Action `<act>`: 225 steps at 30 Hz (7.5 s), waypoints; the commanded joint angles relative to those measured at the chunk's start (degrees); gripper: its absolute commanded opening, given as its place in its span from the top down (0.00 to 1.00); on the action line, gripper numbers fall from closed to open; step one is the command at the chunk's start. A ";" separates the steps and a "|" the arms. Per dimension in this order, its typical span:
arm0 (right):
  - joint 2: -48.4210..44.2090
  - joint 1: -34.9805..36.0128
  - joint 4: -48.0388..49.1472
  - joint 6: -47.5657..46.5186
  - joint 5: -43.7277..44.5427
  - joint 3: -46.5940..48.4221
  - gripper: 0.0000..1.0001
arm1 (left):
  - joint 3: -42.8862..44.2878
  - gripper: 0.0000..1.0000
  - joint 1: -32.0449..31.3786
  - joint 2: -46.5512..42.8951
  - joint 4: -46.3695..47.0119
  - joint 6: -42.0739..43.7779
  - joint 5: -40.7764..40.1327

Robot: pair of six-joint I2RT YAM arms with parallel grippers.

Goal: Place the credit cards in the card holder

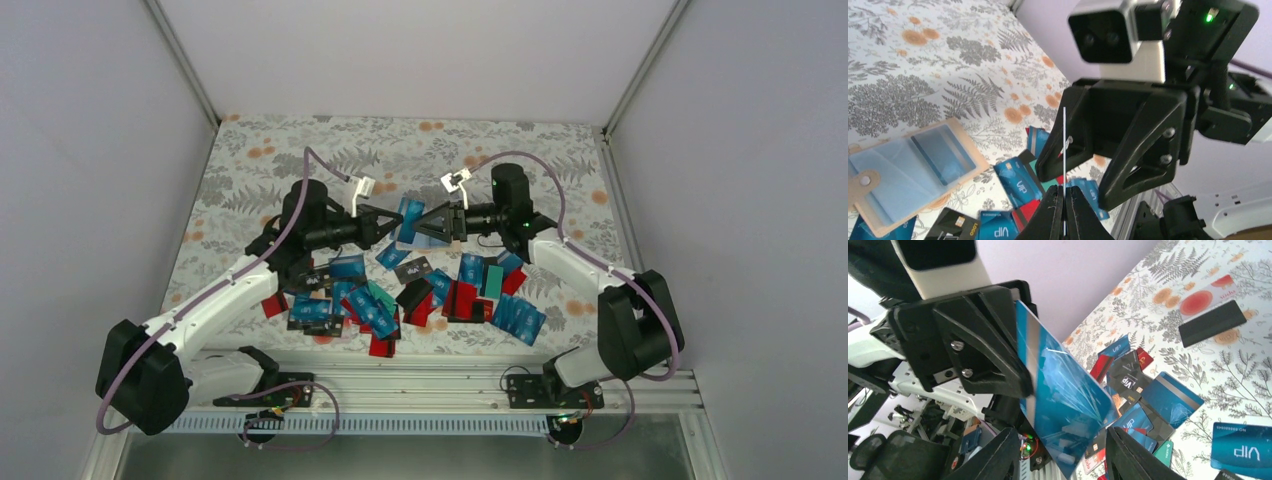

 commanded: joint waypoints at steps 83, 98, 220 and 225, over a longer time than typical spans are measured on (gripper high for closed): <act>30.66 -9.70 -17.16 -6.24 16.35 14.96 0.95 | 11.85 0.41 -7.21 36.17 -16.63 0.46 -42.45; 34.84 -8.90 -19.34 -6.17 12.13 17.14 0.95 | 11.53 0.53 -6.85 38.57 -13.03 2.13 -39.28; 34.20 -4.38 -24.80 -4.07 22.40 23.07 0.94 | 21.56 0.68 -5.87 43.09 -16.17 -5.04 -28.15; 35.97 -4.38 -23.69 -3.62 21.42 23.27 0.95 | 21.69 0.67 -5.63 44.09 -15.40 -5.15 -27.35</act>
